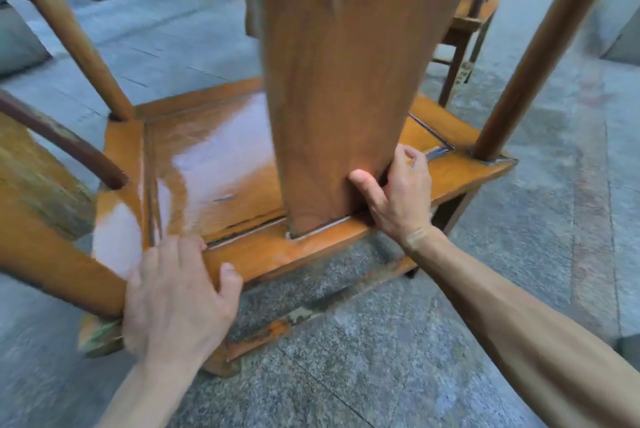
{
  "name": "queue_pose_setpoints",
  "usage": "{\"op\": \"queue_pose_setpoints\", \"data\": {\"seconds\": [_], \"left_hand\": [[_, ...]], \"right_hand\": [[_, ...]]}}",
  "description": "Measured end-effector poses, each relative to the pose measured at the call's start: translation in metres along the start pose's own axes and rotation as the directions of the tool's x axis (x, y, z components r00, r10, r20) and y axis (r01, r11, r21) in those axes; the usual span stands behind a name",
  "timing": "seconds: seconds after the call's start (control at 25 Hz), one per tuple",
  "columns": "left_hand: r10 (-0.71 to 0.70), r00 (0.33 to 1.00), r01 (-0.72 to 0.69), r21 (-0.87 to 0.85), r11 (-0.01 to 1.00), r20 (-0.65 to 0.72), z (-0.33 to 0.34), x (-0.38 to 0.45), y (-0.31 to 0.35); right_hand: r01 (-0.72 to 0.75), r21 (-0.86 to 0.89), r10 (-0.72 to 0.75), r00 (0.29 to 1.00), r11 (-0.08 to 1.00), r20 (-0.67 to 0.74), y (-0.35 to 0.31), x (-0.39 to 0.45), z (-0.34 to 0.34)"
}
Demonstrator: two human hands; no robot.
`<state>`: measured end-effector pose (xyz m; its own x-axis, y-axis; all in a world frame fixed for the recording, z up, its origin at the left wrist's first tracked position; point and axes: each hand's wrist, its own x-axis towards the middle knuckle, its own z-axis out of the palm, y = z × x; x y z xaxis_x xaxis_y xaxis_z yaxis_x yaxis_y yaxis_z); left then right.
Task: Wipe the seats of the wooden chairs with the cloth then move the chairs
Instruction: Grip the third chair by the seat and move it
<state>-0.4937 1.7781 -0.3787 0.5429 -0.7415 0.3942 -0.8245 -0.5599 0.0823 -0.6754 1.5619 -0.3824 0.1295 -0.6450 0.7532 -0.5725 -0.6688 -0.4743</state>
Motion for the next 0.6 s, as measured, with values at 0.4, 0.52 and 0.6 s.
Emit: {"op": "queue_pose_setpoints", "data": {"seconds": [0.4, 0.52, 0.6], "left_hand": [[-0.059, 0.997, 0.051, 0.126, 0.991, 0.057, 0.0, 0.014, 0.025], [-0.058, 0.994, 0.045, 0.142, 0.989, 0.09, -0.006, 0.011, 0.026], [-0.056, 0.996, 0.047, 0.131, 0.99, 0.069, -0.007, 0.011, 0.027]], "right_hand": [[0.351, -0.004, -0.335, 0.896, 0.936, 0.291, 0.04, 0.022, -0.001], [0.497, -0.171, -0.368, 0.795, 0.851, 0.483, 0.08, 0.028, -0.017], [0.49, -0.183, -0.374, 0.815, 0.852, 0.443, 0.1, 0.03, -0.018]]}}
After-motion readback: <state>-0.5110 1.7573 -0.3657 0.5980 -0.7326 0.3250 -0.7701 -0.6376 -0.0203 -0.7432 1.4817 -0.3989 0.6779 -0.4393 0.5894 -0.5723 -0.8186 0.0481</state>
